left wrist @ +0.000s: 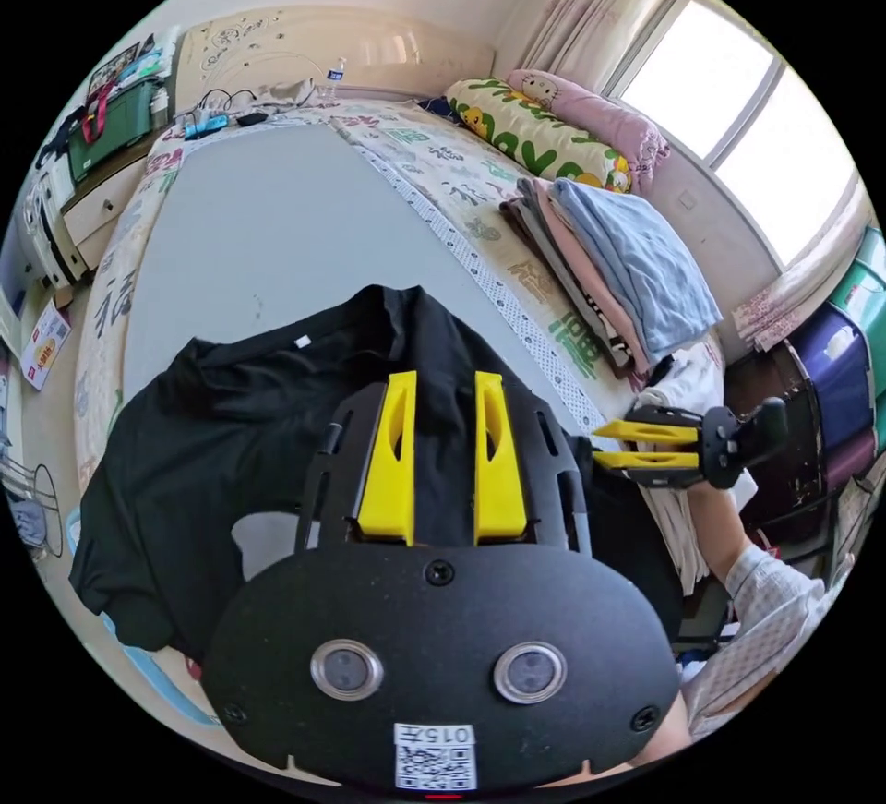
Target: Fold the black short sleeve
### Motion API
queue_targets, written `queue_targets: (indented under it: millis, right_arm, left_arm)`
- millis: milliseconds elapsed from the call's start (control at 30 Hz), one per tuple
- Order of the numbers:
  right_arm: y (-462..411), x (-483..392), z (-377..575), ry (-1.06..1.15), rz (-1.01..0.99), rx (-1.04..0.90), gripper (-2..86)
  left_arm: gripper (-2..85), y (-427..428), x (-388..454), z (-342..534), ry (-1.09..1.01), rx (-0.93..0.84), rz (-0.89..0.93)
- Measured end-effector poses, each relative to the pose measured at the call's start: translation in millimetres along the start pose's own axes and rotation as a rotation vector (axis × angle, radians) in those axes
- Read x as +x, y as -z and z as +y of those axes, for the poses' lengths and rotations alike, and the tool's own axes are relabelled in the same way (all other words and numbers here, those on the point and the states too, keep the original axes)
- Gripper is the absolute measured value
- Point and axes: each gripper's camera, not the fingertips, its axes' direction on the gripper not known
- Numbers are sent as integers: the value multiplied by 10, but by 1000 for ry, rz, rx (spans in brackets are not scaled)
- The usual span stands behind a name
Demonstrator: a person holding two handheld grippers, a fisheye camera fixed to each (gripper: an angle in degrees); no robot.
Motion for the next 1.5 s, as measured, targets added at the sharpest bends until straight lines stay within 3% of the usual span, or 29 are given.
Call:
queue_targets:
  millis: [133,200,300,467,633,867,933,1133,1367,1500]
  right_arm:
    - [49,-92,144,40,-81,29,48]
    - [96,-123,187,29,-42,30,18]
    - [251,-42,280,-56,19,38,-2]
    - [515,40,446,-82,-42,114,22]
    - [399,-162,383,-16,3,-9,83]
    - [400,-180,358,-6,-22,-87,35]
    - [574,-105,404,-58,13,-48,18]
    - [1053,79,470,-188,220,-5,6]
    - [1170,205,364,-152,262,-133,5]
    - [1258,310,297,-128,275,-182,5]
  left_arm:
    - [63,-371,149,-190,-3,-69,-30]
    - [11,-372,230,-213,-5,-6,-29]
    - [-1,-431,367,-345,-14,13,-48]
    - [27,-432,506,-464,-21,10,-144]
    - [80,-286,140,-309,51,-40,-140]
    - [57,-347,7,-332,21,-109,-103]
    - [12,-331,117,-451,3,-65,-91]
    - [-3,-208,506,-883,-55,31,-126]
    - [11,-264,609,-1232,-65,-14,-190]
    - [72,16,394,-1290,-17,-46,-153]
